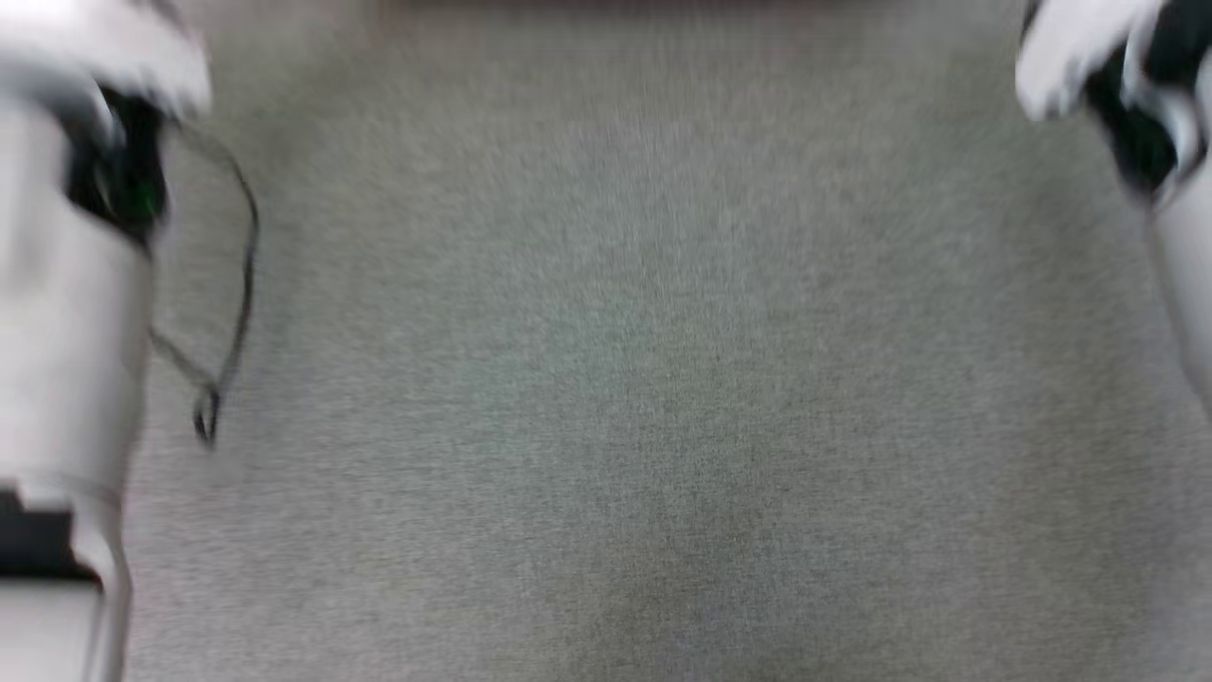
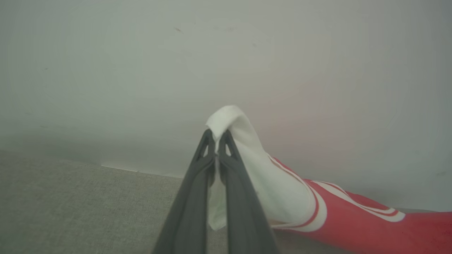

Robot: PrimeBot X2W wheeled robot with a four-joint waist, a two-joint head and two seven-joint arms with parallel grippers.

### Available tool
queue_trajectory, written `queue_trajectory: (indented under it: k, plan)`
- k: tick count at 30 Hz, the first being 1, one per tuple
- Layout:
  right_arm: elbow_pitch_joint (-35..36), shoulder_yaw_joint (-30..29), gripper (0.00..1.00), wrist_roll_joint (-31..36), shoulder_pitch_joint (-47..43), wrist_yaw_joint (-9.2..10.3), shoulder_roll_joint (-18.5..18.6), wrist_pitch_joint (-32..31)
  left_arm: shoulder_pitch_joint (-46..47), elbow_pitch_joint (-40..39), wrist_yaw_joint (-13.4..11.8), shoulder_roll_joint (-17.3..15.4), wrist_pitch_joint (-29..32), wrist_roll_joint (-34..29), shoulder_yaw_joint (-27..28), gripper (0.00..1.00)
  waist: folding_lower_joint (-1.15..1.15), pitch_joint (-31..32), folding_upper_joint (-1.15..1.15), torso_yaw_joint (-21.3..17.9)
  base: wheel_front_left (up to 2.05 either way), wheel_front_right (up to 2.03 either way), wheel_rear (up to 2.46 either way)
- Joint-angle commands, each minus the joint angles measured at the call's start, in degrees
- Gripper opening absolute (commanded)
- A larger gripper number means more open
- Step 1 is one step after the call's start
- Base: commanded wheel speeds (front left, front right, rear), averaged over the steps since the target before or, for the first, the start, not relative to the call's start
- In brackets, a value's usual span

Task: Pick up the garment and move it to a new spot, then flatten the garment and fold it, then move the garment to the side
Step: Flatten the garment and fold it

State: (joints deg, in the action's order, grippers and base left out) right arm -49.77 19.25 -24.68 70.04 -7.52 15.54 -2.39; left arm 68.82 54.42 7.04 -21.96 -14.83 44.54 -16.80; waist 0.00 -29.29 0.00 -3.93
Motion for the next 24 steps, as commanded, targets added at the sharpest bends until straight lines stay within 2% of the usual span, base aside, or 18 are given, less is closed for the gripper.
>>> queue_trajectory:
  k: [1,7,10,16,22,23,24]
  plan:
    - [1.44,1.91,0.0,-1.78,-5.08,0.05,1.57,-0.26,-5.51,-0.52,0.19,-0.42,-0.4,0.92,0.88,0.0,0.0,7.54,0.0,1.58,0.0,0.0,0.0]
    - [7.99,5.56,0.0,-7.66,-22.06,0.06,5.93,-1.74,-23.87,-5.43,0.37,1.64,-0.47,4.75,4.48,0.0,0.0,16.7,0.0,2.95,0.0,0.0,0.0]
    - [12.07,5.4,0.0,-9.96,-30.74,0.06,7.22,-2.39,-32.66,-8.06,0.1,1.91,-0.49,5.37,6.16,0.0,0.0,20.46,0.0,3.15,0.0,0.0,0.0]
    - [19.22,2.41,0.0,-10.71,-47.9,0.06,6.82,-3.72,-49.48,-14.08,-2.29,2.34,0.03,4.22,5.58,0.0,0.0,26.98,0.0,2.74,0.0,0.0,0.0]
    - [26.77,-2.1,0.0,-7.67,-63.42,0.06,5.3,-8.39,-64.55,-25.24,-7.9,-0.25,2.77,2.43,4.28,0.0,0.0,30.89,0.0,2.04,0.0,0.0,0.0]
    - [26.77,-2.1,0.0,-7.67,-63.42,0.06,5.3,-8.39,-64.55,-25.24,-7.9,-0.25,2.77,2.43,4.28,0.0,0.0,30.89,0.0,2.04,0.0,0.0,0.0]
    - [28.16,-3.38,0.0,-6.74,-65.67,0.06,5.18,-9.28,-66.88,-27.71,-9.26,-0.49,3.47,2.15,4.06,0.0,0.0,31.21,0.0,2.09,0.0,0.0,0.0]
